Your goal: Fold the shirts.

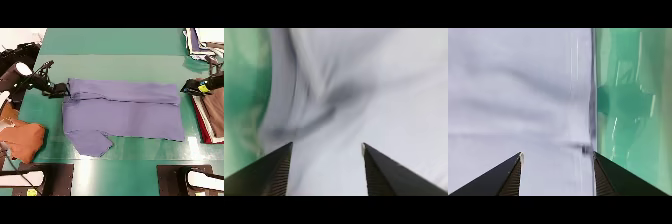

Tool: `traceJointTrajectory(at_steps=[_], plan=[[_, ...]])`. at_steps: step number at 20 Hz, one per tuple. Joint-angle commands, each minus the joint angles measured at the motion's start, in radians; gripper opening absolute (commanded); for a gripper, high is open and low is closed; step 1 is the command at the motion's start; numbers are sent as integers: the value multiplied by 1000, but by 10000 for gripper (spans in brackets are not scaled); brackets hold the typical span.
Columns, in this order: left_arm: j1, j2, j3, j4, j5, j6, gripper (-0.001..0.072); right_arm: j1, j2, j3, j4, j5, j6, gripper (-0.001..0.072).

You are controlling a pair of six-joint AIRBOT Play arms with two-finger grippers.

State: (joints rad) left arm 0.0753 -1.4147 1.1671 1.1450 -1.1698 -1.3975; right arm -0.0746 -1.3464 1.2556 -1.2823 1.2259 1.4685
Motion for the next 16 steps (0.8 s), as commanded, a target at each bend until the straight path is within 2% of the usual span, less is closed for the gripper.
traceJointTrajectory(at_steps=[1,4,7,8,13,16], plan=[[4,209,-225,68,-70,-67,501,-6,147,-91,0,2,0,507],[4,420,-502,-5,-80,-96,501,-6,224,-150,27,-16,0,506],[4,549,-681,-129,-75,-98,501,-6,253,-171,68,-36,0,483],[4,566,-721,-157,-63,-98,501,-6,257,-170,89,-37,0,454],[4,562,-822,-238,54,-90,501,3,257,-166,140,-37,0,452],[4,562,-853,-332,117,-39,500,26,257,-166,139,-34,0,452]])
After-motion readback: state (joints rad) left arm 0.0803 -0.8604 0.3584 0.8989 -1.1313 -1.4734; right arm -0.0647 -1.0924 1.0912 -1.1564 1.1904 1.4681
